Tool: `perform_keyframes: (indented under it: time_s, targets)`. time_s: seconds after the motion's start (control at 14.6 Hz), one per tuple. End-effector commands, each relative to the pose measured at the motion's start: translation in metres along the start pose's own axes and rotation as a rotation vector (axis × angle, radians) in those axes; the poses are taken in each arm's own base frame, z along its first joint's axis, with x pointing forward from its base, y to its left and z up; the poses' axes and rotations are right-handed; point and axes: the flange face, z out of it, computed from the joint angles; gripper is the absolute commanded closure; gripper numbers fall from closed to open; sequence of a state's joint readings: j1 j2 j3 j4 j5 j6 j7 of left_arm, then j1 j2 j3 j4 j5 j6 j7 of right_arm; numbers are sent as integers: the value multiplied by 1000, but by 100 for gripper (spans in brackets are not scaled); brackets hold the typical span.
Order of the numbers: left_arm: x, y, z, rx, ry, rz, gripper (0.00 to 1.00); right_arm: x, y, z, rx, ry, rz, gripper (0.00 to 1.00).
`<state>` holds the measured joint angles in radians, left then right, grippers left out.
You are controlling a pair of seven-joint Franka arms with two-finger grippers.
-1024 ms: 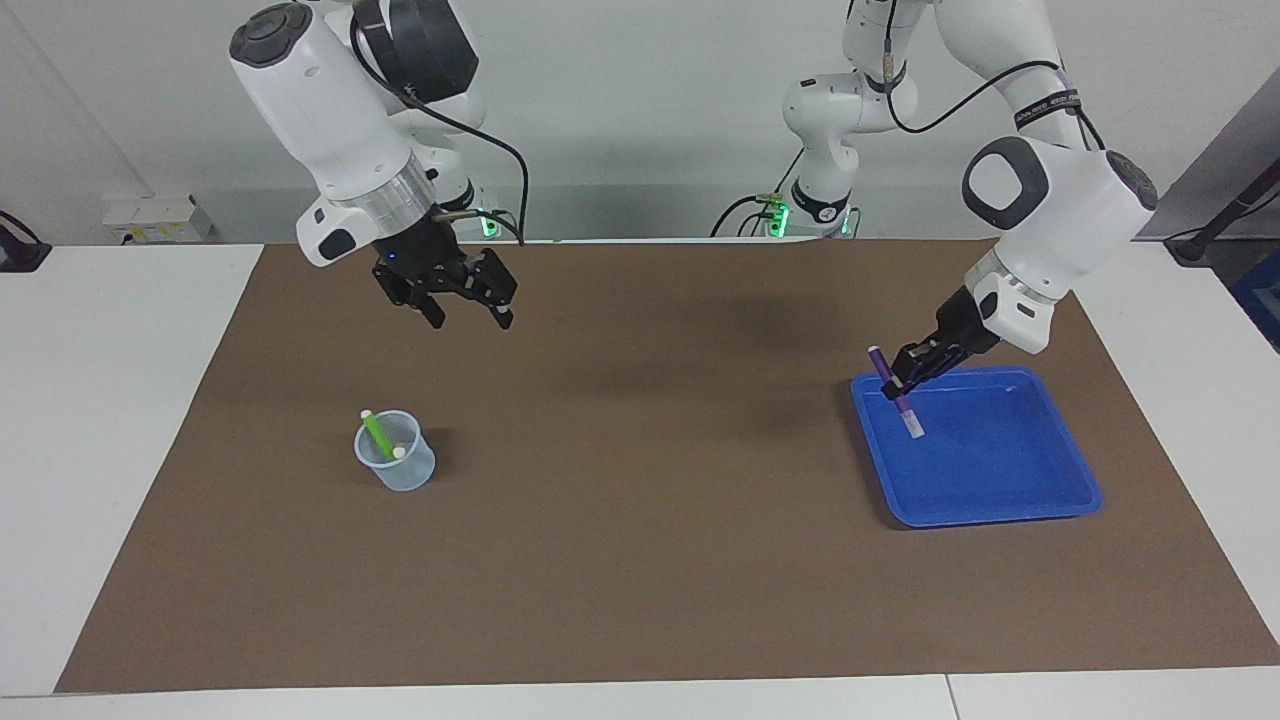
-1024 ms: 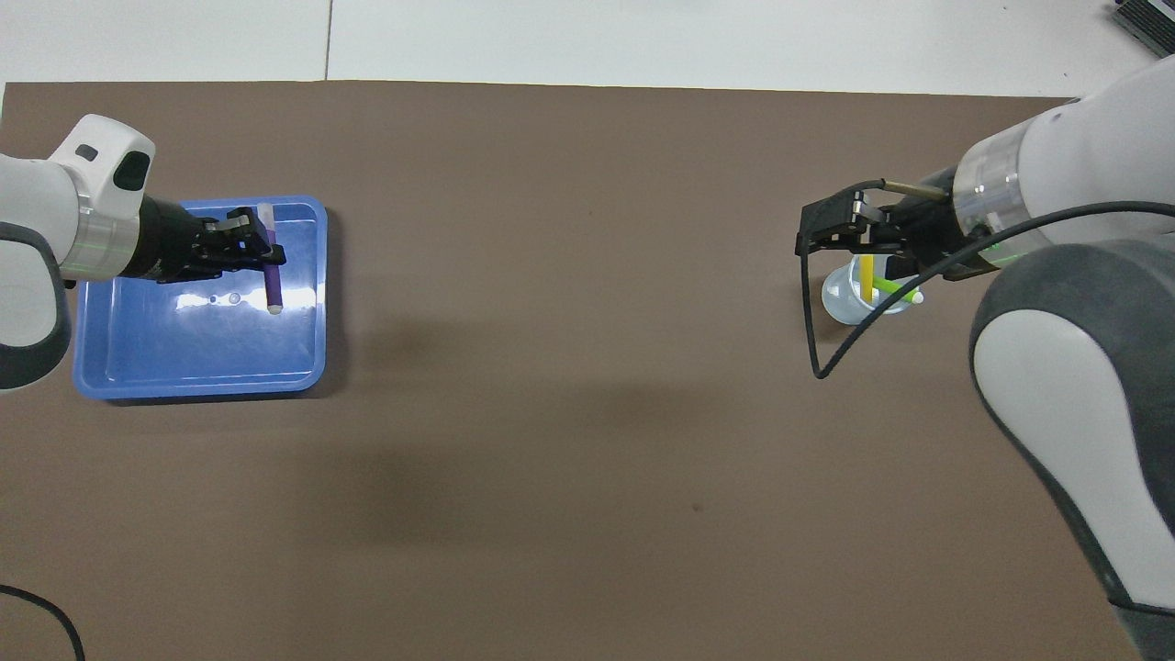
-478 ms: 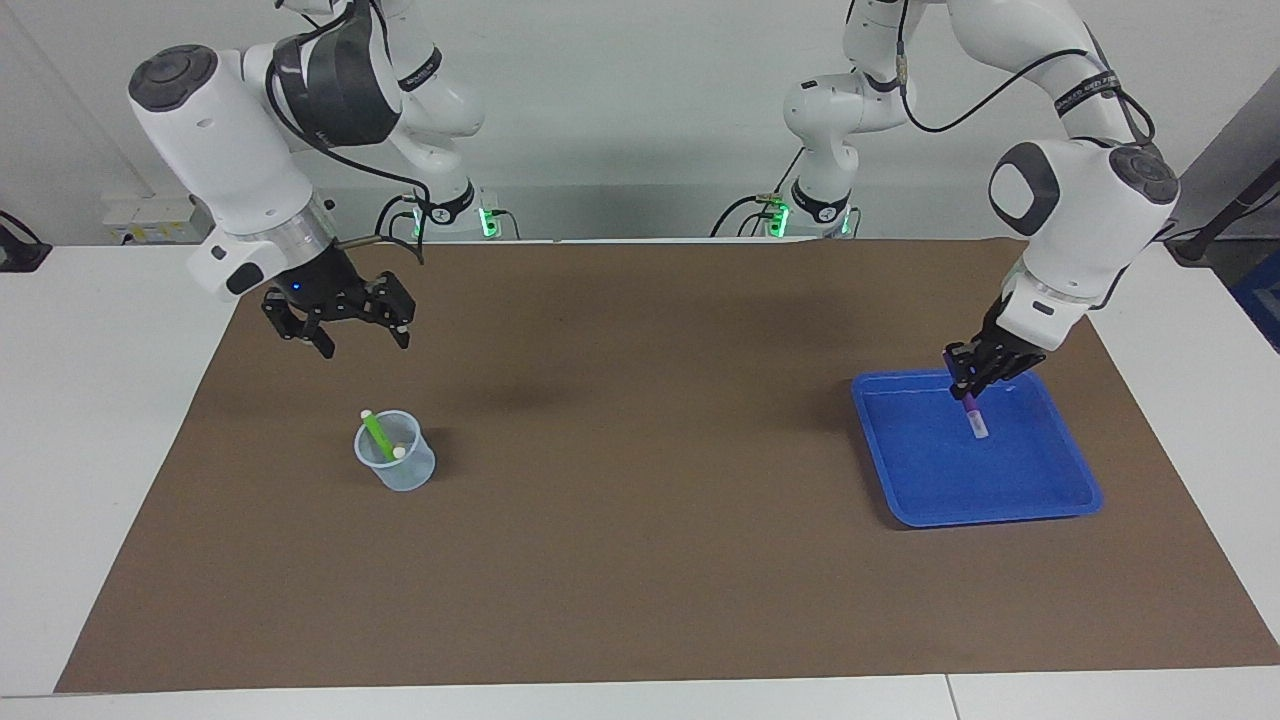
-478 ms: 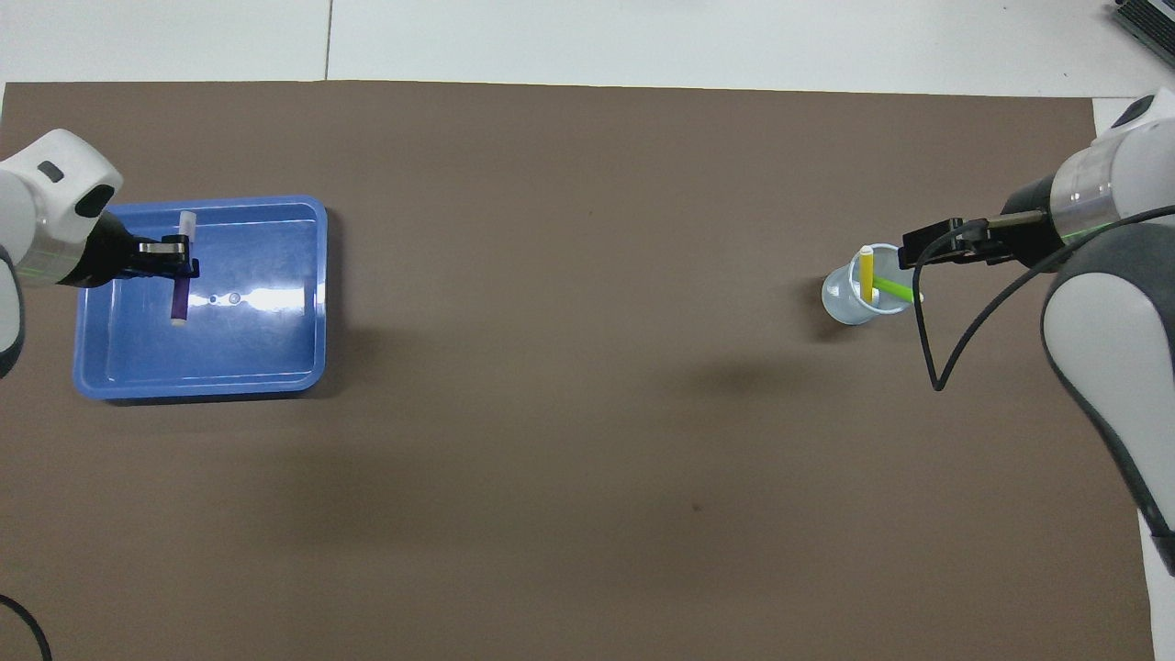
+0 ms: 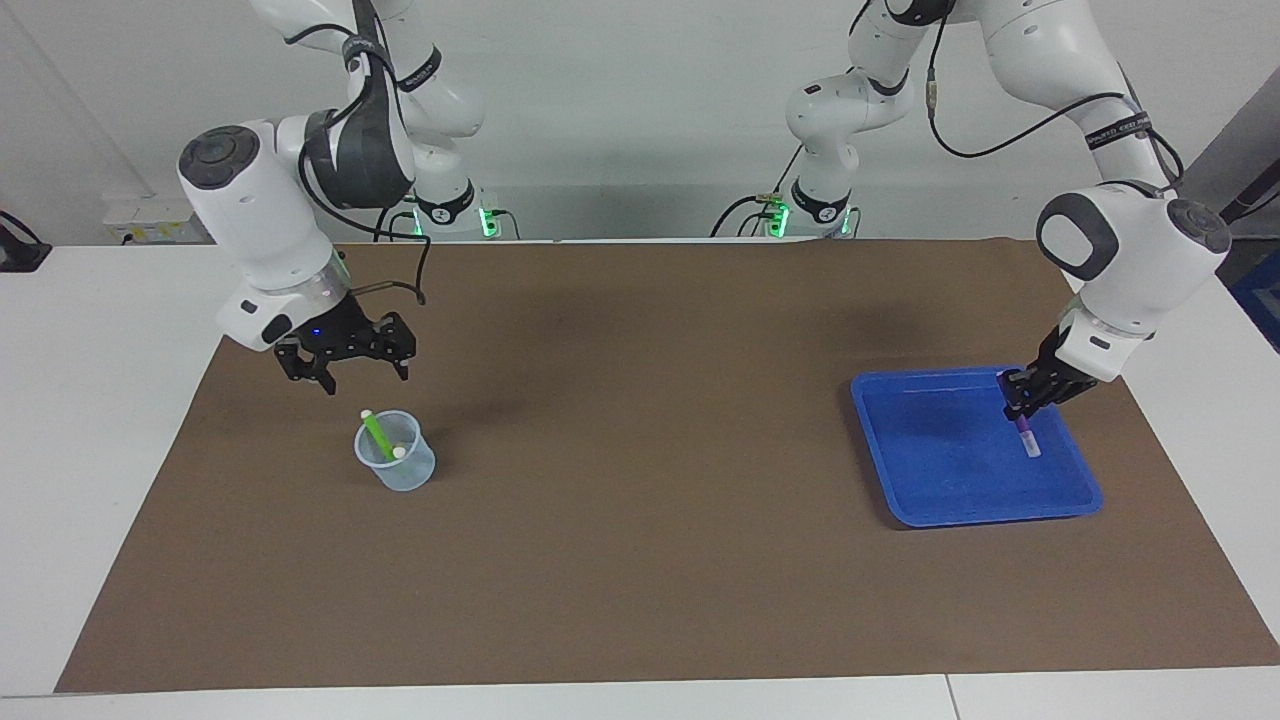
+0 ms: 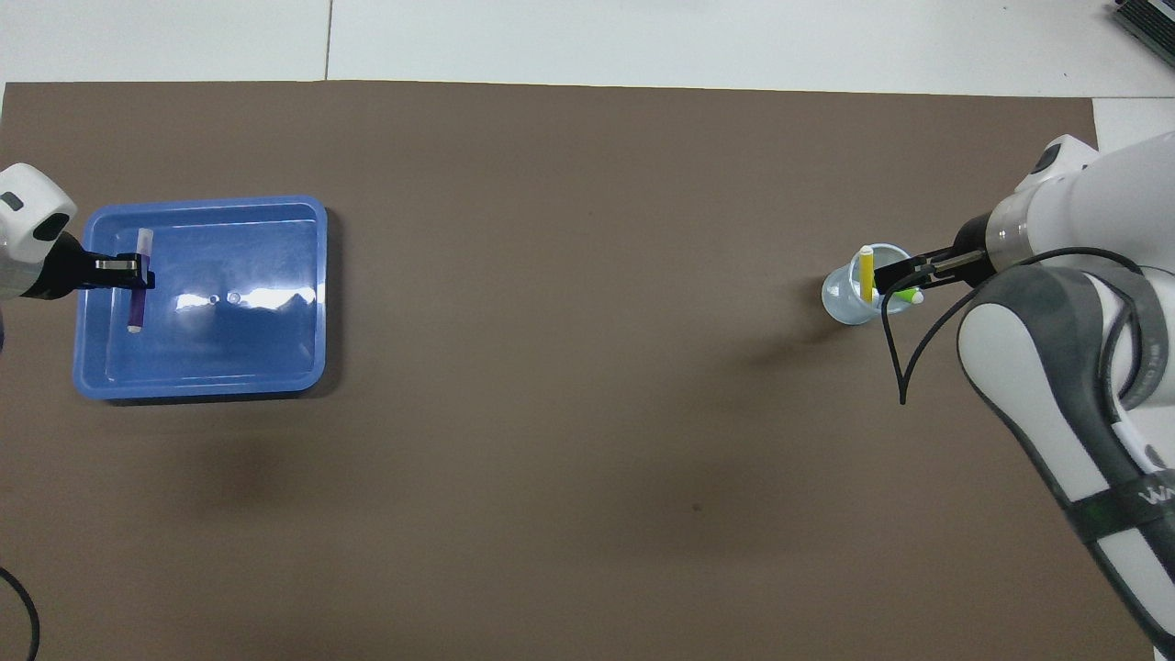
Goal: Right arm passes pens to left for tray arrangement
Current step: 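Release the purple pen in the tray while the right gripper enters the cup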
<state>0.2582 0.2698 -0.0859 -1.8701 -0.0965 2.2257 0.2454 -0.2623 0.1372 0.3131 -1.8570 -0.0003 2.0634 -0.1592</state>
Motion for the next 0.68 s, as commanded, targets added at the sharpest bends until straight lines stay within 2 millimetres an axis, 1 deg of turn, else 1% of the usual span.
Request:
perform_keyframes:
  time_s: [0.0, 0.07, 0.14, 0.2, 0.27, 0.34, 0.41, 0.48, 0.55, 0.61]
  targets:
    - [1, -24, 22, 20, 25, 67, 100, 7, 2, 20, -36, 20, -50, 9]
    - [-1, -32, 26, 24, 31, 81, 100, 11, 3, 28, -37, 28, -55, 17]
    - [-3, -33, 27, 25, 31, 83, 100, 14, 5, 38, -38, 34, -59, 23]
    - [-3, -34, 28, 25, 31, 80, 100, 17, 6, 47, -44, 40, -65, 27]
    - [-3, -34, 29, 26, 36, 80, 100, 20, 5, 53, -48, 45, -72, 27]
    - [-4, -36, 35, 31, 45, 79, 100, 22, 0, 54, -46, 49, -74, 30]
    - [-11, -36, 46, 36, 52, 78, 100, 24, -9, 54, -46, 52, -87, 32]
    - [-17, -37, 55, 42, 60, 76, 100, 26, -10, 52, -46, 58, -78, 33]
    - [-24, -47, 60, 47, 63, 66, 100, 27, -13, 51, -46, 64, -73, 33]
    - [-27, -50, 61, 48, 62, 69, 100, 28, -16, 52, -46, 74, -78, 34]
